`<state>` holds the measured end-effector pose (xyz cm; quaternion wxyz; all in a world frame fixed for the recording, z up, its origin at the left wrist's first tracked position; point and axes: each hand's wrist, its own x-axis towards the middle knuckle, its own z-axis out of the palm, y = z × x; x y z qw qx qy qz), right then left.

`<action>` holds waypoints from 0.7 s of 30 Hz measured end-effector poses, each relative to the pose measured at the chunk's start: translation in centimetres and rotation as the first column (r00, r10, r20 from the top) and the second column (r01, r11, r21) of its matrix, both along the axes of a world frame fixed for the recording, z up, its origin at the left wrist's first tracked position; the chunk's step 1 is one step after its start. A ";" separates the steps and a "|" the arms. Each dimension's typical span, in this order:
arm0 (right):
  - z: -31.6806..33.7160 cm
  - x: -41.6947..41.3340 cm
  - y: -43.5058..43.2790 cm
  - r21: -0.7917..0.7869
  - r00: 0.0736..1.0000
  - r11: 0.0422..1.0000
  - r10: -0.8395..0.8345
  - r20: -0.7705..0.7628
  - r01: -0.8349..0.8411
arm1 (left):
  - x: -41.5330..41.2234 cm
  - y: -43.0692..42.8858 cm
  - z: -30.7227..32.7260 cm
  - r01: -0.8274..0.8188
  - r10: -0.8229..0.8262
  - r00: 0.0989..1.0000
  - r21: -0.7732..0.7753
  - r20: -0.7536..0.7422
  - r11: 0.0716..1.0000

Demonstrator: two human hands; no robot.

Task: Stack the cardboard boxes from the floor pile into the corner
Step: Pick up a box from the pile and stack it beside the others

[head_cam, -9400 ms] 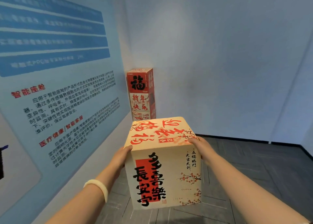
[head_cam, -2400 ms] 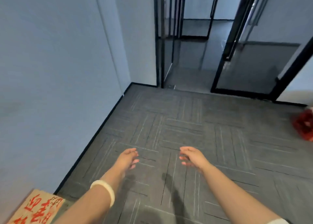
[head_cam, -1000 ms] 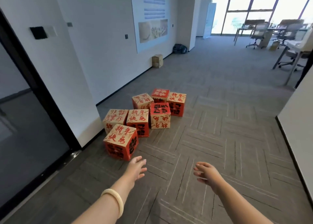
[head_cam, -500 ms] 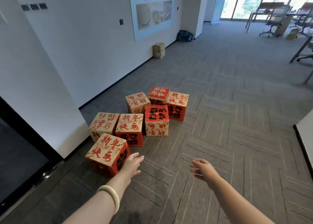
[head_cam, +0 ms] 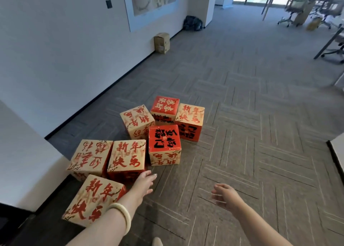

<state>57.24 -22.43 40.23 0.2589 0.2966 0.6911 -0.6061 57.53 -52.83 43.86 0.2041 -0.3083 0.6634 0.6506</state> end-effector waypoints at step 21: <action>-18.8 -37.3 -4.9 0.087 0.937 0.978 0.155 0.314 -0.191 | -34.9 -5.3 -20.6 -0.054 0.083 0.937 -0.093 0.341 0.994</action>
